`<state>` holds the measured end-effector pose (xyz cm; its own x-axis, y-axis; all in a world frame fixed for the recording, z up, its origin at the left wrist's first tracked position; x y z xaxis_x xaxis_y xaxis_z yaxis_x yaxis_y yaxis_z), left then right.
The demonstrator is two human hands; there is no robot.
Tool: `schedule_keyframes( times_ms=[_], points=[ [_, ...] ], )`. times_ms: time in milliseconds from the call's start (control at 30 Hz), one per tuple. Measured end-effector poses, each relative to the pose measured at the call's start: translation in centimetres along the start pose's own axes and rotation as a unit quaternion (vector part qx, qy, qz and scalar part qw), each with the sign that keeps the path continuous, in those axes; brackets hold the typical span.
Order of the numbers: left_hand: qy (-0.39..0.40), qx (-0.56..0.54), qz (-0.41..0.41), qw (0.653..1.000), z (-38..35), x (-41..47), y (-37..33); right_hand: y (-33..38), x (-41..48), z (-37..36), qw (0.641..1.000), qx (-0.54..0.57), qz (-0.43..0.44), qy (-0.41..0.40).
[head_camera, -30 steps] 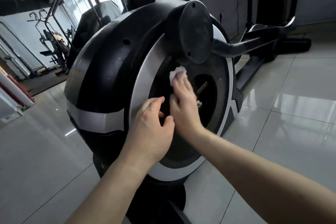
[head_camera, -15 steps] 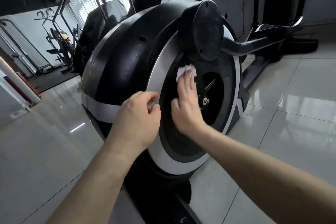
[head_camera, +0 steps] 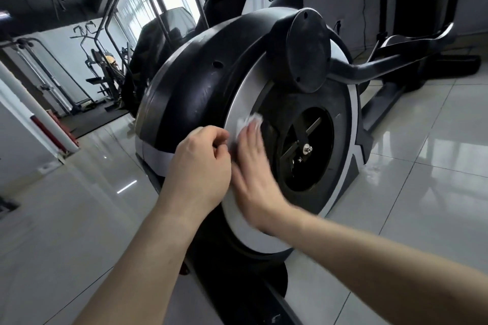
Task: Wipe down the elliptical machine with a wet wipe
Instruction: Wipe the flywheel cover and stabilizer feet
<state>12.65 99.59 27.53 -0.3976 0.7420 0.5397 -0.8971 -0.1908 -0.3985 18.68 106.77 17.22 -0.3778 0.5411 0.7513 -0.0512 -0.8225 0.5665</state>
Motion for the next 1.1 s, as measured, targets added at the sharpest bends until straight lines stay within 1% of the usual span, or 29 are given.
schedule_keyframes(
  times_ms=[67, 100, 167, 267, 333, 400, 467, 533, 567, 633, 700, 767, 833, 900, 967, 1000, 1067, 1100],
  points=[
    [-0.004, -0.009, 0.007, 1.000, 0.3, 0.1, 0.0, 0.5, -2.3, -2.0, 0.999, -0.003, 0.011, 0.046],
    [-0.003, -0.016, 0.008, 1.000, 0.5, 0.1, 0.0, 0.0, -2.0, -2.0, 0.999, -0.011, 0.004, 0.046],
    [-0.006, -0.019, 0.008, 1.000, 0.9, 0.3, 0.0, -1.0, 0.9, -0.4, 0.999, -0.031, -0.012, 0.014],
    [-0.012, -0.006, 0.009, 1.000, 1.5, 0.3, 0.2, -1.5, 6.0, 2.7, 0.999, -0.021, -0.038, -0.033],
    [-0.010, -0.004, 0.008, 1.000, 1.6, 0.2, 0.2, -1.4, 7.4, 3.3, 0.998, -0.024, -0.030, -0.046],
    [-0.010, -0.005, 0.005, 1.000, 1.7, 0.1, 0.2, -0.6, 6.1, 2.5, 0.997, -0.046, 0.001, -0.054],
    [-0.016, -0.006, 0.001, 1.000, 1.8, 0.0, 0.4, 0.3, 2.3, 0.3, 0.997, -0.063, 0.041, -0.023],
    [-0.022, -0.001, 0.001, 1.000, 2.1, -0.1, 0.6, 0.7, -1.9, -2.3, 0.996, -0.066, 0.050, 0.036],
    [-0.025, 0.004, 0.000, 1.000, 2.2, -0.2, 0.7, 0.6, -3.0, -2.8, 0.995, -0.066, 0.050, 0.048],
    [-0.034, 0.009, -0.004, 0.999, 2.6, -0.4, 1.0, 0.2, -1.7, -1.7, 0.994, -0.084, 0.060, 0.034],
    [-0.047, 0.018, -0.011, 0.999, 2.9, -0.8, 1.2, 0.5, 2.1, 0.2, 0.992, -0.109, 0.066, -0.001],
    [-0.066, 0.032, -0.013, 0.997, 3.0, -1.7, 1.5, 0.7, 5.7, 2.1, 0.992, -0.110, 0.048, -0.027],
    [-0.077, 0.030, -0.015, 0.996, 2.9, -2.7, 1.9, 0.9, 7.0, 2.3, 0.994, -0.099, 0.033, -0.045],
    [-0.075, 0.027, -0.033, 0.996, 2.2, -3.7, 1.8, 1.1, 5.2, 1.2, 0.994, -0.091, 0.040, -0.050],
    [-0.055, 0.036, -0.052, 0.996, 1.0, -4.5, 1.7, 0.1, 1.0, -1.1, 0.996, -0.080, 0.029, -0.016],
    [-0.046, 0.040, -0.058, 0.996, 0.5, -4.8, 1.8, -0.8, -1.3, -2.3, 0.997, -0.079, 0.010, 0.011],
    [-0.033, 0.042, -0.059, 0.997, -0.1, -5.3, 2.0, -2.8, -3.9, -3.0, 0.993, -0.110, -0.016, 0.039],
    [-0.027, 0.041, -0.057, 0.997, -0.3, -5.5, 2.2, -3.7, -3.5, -2.5, 0.991, -0.126, -0.019, 0.037]
  ],
)
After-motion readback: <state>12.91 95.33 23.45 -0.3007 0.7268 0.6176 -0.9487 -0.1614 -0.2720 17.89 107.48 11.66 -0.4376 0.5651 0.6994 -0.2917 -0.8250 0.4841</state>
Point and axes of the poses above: each hand's wrist, its own x-axis towards the middle knuckle, its own z-axis out of the back of the hand, y = z × x, the point moved 8 cm from there along x, towards the middle knuckle, and after that the axes turned 5 degrees about z, right-handed, at the moved point
